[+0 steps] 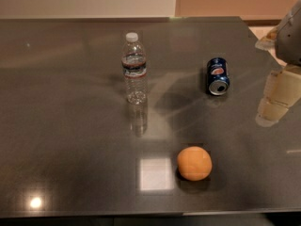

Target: Move orange near water bottle

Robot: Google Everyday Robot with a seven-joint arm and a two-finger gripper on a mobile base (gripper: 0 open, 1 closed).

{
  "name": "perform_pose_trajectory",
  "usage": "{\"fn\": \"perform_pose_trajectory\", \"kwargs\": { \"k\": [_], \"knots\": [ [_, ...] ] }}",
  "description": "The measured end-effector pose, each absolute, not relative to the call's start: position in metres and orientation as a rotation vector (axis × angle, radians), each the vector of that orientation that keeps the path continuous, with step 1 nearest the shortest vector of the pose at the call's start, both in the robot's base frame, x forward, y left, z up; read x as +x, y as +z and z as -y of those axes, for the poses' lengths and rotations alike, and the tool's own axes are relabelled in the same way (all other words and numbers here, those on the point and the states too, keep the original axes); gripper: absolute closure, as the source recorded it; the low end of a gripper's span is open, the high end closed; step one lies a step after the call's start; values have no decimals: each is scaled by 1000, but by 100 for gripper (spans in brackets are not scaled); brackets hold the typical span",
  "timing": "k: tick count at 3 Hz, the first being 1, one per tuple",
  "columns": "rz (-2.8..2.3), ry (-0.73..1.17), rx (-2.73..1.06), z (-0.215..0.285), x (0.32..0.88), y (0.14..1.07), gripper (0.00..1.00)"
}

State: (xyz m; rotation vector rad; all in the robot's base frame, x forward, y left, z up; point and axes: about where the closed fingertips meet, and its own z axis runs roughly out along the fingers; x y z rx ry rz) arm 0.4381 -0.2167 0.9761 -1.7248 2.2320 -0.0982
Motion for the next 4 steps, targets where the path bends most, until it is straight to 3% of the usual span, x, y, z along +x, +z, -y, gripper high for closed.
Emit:
{"fn": "perform_pose_trajectory", "kwargs": {
  "k": [2, 4],
  "knots": [
    [-2193, -48, -1760, 207, 443, 974, 0],
    [-2024, 272, -1948, 160, 424, 924, 0]
  ]
}}
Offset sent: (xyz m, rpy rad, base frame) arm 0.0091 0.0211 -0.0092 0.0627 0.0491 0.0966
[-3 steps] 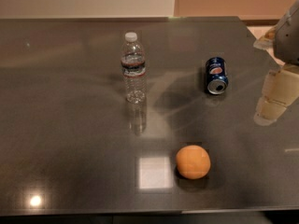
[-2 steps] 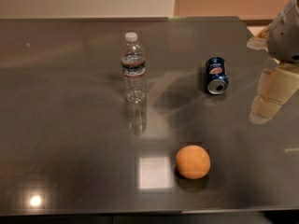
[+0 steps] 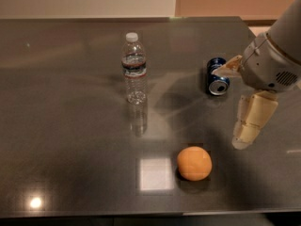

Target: Move orange near water bottle

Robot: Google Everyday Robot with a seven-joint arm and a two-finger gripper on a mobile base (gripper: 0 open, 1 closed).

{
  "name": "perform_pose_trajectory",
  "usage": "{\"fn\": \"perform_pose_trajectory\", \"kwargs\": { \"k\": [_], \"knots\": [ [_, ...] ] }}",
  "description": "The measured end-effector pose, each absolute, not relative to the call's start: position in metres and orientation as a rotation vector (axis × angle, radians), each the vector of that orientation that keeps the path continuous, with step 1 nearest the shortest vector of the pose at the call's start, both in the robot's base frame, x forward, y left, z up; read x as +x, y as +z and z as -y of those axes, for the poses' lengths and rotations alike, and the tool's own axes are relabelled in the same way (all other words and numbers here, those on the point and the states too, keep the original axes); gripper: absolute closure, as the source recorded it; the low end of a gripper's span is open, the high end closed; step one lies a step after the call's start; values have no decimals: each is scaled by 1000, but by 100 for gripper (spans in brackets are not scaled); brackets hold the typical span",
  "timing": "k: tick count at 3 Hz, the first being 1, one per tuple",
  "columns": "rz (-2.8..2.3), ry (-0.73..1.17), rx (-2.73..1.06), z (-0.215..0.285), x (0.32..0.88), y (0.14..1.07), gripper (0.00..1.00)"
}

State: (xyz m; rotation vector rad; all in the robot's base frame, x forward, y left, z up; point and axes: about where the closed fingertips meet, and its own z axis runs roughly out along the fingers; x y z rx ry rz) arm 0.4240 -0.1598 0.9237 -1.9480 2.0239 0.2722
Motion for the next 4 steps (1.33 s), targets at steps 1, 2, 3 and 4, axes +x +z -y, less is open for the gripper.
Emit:
{"fn": "perform_pose_trajectory", "kwargs": {
  "k": [1, 2, 3, 4],
  "knots": [
    [-1889, 366, -2050, 145, 398, 910, 0],
    [-1778, 371, -2129, 139, 370, 901, 0],
    [-1722, 361, -2171, 133, 352, 885, 0],
    [-1714, 358, -2184, 126, 346, 869, 0]
  ]
}}
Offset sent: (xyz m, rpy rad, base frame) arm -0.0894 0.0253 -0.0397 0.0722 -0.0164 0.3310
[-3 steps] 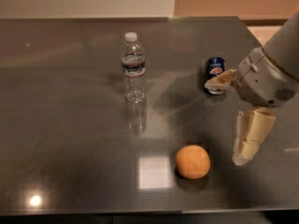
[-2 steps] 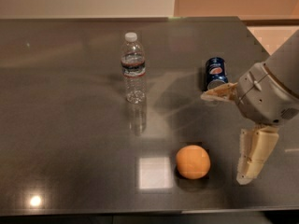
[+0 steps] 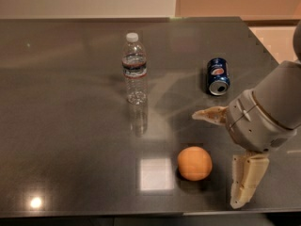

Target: Move orange near water bottle

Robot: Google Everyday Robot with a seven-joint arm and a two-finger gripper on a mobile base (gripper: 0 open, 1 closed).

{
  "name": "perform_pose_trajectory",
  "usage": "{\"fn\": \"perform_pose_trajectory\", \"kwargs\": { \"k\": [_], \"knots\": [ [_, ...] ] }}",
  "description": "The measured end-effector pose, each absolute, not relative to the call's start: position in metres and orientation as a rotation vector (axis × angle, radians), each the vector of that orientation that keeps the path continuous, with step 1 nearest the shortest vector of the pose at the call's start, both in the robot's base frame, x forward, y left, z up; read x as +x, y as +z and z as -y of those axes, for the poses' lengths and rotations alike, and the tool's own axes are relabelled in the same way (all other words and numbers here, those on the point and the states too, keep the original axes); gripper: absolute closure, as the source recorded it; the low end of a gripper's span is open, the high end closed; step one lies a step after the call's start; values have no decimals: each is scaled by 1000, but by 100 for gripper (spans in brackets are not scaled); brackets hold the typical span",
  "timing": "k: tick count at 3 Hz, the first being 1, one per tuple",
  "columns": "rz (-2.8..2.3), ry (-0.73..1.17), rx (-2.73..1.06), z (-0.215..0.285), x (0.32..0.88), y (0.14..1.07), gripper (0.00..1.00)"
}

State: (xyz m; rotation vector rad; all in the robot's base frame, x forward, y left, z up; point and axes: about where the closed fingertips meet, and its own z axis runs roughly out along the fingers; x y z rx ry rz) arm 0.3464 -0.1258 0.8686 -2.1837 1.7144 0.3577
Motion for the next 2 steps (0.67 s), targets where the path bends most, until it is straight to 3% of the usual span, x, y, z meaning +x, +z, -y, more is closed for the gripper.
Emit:
{"fn": "perform_pose_trajectory", "kwargs": {
  "k": [1, 2],
  "knots": [
    [-1720, 365, -2193, 118, 346, 858, 0],
    [-1743, 376, -2194, 114, 349, 850, 19]
  ]
}}
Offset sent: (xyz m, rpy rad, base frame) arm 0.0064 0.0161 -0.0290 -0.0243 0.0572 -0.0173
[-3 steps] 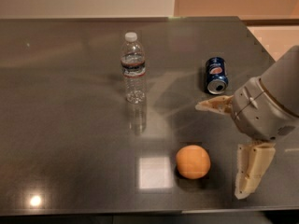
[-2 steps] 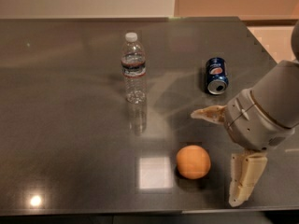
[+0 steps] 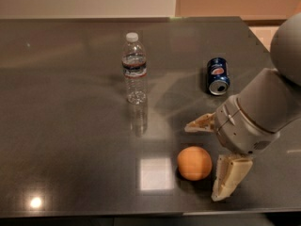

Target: Move orange near water bottle

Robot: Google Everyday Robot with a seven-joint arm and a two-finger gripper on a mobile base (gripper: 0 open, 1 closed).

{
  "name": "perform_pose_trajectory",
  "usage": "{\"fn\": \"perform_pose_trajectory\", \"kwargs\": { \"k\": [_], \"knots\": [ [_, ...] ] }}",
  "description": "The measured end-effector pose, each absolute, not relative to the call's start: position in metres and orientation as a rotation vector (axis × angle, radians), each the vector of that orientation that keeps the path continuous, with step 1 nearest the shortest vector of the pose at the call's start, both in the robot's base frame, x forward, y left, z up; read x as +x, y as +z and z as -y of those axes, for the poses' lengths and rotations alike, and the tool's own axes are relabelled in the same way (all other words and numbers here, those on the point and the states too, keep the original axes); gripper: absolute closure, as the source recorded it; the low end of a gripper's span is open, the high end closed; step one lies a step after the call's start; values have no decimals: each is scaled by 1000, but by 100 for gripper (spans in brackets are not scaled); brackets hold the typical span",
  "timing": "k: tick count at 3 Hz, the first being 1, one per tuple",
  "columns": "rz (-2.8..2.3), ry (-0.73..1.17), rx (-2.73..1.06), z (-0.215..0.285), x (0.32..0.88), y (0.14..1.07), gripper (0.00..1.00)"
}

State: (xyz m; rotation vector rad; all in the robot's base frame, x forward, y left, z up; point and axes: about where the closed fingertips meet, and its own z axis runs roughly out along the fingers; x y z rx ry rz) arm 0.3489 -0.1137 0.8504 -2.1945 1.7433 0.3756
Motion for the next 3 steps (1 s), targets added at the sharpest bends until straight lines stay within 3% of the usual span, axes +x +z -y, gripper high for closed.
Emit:
{"fn": "perform_pose_trajectory", "kwargs": {
  "k": [3],
  "knots": [
    [-1814, 400, -2146, 106, 369, 854, 88]
  ]
}}
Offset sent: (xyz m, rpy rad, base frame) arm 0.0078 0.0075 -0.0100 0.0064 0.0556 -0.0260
